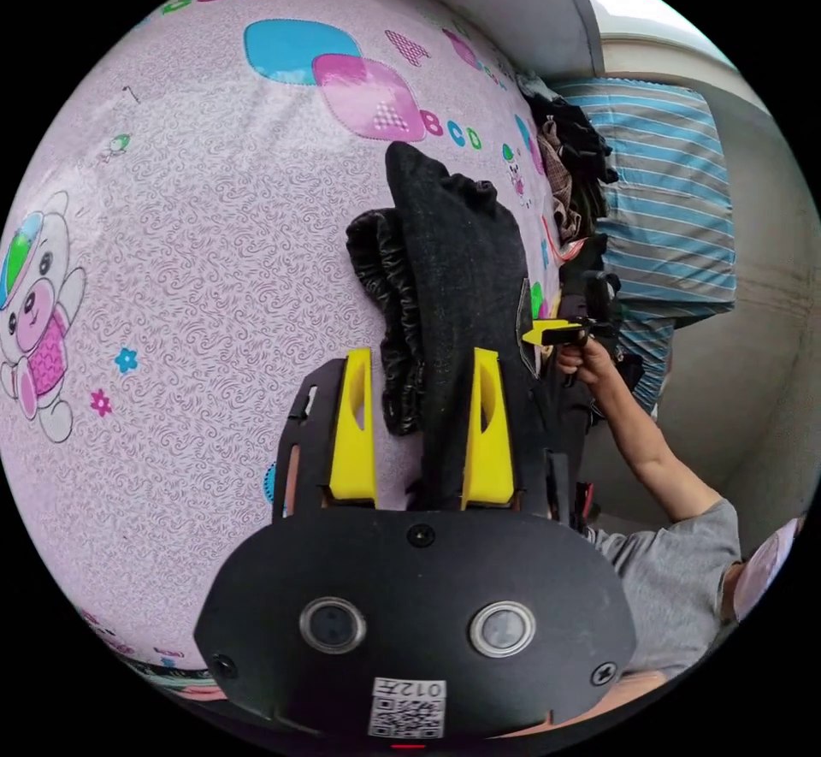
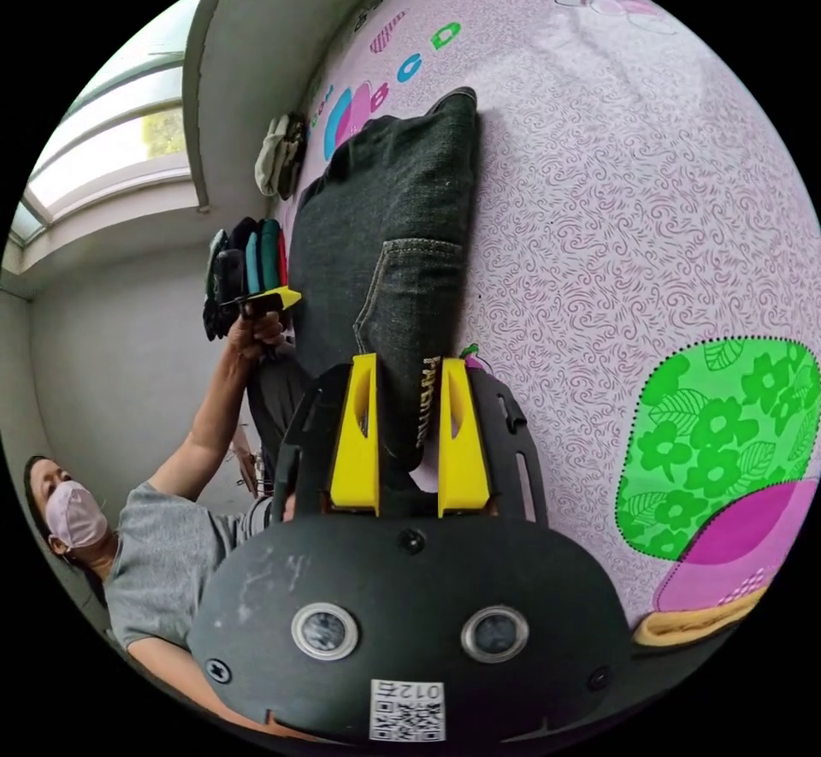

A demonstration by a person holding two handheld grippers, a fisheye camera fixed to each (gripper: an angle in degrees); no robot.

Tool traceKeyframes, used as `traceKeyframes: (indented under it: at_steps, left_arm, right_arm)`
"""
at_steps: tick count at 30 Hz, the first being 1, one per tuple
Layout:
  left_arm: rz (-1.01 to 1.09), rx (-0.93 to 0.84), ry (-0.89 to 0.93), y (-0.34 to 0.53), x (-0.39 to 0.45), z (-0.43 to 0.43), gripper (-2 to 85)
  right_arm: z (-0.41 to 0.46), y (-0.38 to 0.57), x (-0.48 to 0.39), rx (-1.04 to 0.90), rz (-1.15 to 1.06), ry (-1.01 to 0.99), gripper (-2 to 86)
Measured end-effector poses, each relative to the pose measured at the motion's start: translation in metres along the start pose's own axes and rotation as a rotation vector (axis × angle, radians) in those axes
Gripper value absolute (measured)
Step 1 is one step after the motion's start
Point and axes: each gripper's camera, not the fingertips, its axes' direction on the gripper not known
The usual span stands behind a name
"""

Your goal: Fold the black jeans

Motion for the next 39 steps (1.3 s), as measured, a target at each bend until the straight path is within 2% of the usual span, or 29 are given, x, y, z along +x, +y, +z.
traceKeyframes:
  at_steps: [3, 10, 15, 20, 27, 32, 34, 39]
  left_arm:
    - [0.042, -0.073, 0.092, -0.001, 0.014, 0.01, 14.0]
    - [0.091, -0.025, 0.195, 0.011, 0.055, 0.003, 11.5]
    - [0.155, 0.005, 0.09, 0.03, 0.113, -0.028, 10.6]
    - [0.221, 0.063, -0.025, 0.069, 0.181, -0.086, 10.4]
    - [0.205, 0.314, -0.168, 0.187, 0.248, -0.274, 10.5]
    - [0.126, 0.447, -0.31, 0.288, 0.285, -0.422, 10.7]
    - [0.061, 0.502, -0.349, 0.335, 0.293, -0.489, 10.7]
    - [-0.081, 0.59, -0.345, 0.414, 0.286, -0.596, 10.7]
  right_arm:
    - [0.023, -0.01, 0.023, 0.023, -0.001, -0.118, 10.7]
    - [0.082, -0.029, 0.058, 0.016, -0.057, -0.175, 7.6]
    - [0.116, -0.032, 0.052, 0.074, -0.118, -0.118, 5.8]
    - [0.165, -0.053, 0.0, 0.057, -0.251, -0.031, 5.5]
    - [0.255, -0.108, -0.117, 0.028, -0.496, -0.083, 5.5]
    - [0.368, -0.167, -0.243, -0.074, -0.668, -0.187, 5.6]
    - [0.411, -0.187, -0.281, -0.113, -0.697, -0.219, 5.6]
    - [0.524, -0.238, -0.353, -0.219, -0.701, -0.281, 5.6]
